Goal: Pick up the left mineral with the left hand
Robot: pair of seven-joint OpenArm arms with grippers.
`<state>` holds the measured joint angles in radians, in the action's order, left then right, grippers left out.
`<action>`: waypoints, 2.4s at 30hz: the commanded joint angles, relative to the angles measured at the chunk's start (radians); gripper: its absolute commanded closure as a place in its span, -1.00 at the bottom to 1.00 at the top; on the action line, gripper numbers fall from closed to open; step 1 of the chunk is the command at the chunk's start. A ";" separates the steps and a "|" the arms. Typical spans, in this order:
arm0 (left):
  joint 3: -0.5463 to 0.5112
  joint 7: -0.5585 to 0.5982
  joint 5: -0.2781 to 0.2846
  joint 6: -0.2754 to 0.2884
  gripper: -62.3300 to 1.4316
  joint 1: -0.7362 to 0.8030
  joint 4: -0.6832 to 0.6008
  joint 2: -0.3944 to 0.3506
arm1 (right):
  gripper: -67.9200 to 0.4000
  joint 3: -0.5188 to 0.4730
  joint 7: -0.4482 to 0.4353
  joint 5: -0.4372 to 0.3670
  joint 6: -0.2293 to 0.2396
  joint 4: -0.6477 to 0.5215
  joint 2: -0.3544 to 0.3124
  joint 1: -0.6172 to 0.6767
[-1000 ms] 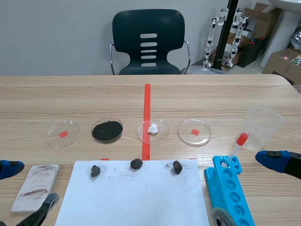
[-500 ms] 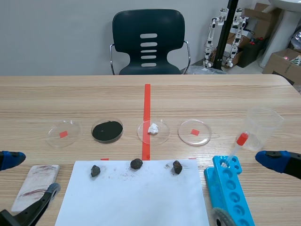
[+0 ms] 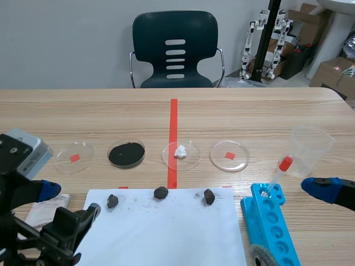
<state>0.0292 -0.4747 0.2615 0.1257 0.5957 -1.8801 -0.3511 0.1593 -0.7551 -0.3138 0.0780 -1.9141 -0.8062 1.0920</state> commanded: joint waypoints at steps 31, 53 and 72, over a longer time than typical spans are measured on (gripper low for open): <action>0.386 -0.592 0.094 -0.685 -0.49 -0.688 0.422 0.107 | -0.74 -0.003 -0.015 -0.004 0.000 -0.021 0.000 -0.009; 0.399 -0.614 0.091 -0.681 -0.49 -0.814 0.724 0.191 | -0.74 -0.003 -0.015 -0.004 0.000 -0.021 0.000 -0.009; 0.399 -0.614 0.090 -0.685 0.49 -0.814 0.724 0.193 | -0.74 -0.003 -0.015 -0.004 0.000 -0.021 0.000 -0.009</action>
<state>0.4252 -1.0908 0.3569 -0.5537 -0.2131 -1.1477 -0.1555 0.1593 -0.7547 -0.3141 0.0780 -1.9141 -0.8062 1.0920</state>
